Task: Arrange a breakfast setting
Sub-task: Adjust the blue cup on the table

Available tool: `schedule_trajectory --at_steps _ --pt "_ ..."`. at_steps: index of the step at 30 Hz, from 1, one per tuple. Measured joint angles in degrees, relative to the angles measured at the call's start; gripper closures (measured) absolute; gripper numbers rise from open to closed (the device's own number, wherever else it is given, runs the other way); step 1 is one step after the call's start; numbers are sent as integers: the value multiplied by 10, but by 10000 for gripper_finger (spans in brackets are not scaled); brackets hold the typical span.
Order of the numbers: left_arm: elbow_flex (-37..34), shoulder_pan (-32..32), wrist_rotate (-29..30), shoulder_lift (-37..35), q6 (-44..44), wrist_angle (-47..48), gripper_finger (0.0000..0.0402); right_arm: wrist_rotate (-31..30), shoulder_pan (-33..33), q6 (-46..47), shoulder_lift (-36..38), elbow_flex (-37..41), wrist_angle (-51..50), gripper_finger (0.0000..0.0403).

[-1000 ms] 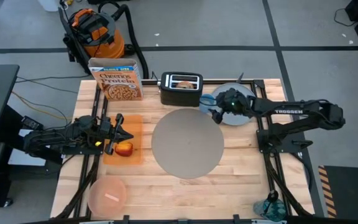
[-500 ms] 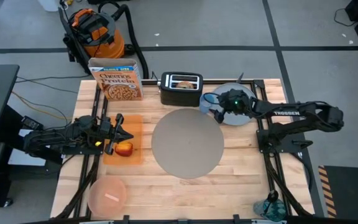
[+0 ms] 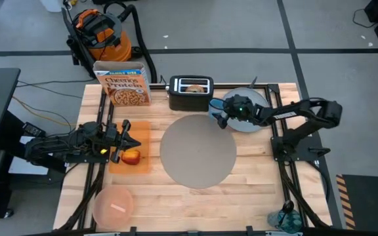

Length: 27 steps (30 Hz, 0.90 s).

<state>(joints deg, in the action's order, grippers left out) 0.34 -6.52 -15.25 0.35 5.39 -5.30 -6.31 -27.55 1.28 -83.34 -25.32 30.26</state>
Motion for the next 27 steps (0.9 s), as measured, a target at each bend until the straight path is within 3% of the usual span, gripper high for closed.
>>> schedule_trajectory --at_steps 7,16,27 --pt "0 0 0 0 0 0 386 0 7 2 -46 -1 74 23" --pt "0 0 0 0 0 0 386 -2 17 2 -41 0 70 52" --pt "0 0 0 0 0 0 386 -24 46 -15 40 0 51 55"
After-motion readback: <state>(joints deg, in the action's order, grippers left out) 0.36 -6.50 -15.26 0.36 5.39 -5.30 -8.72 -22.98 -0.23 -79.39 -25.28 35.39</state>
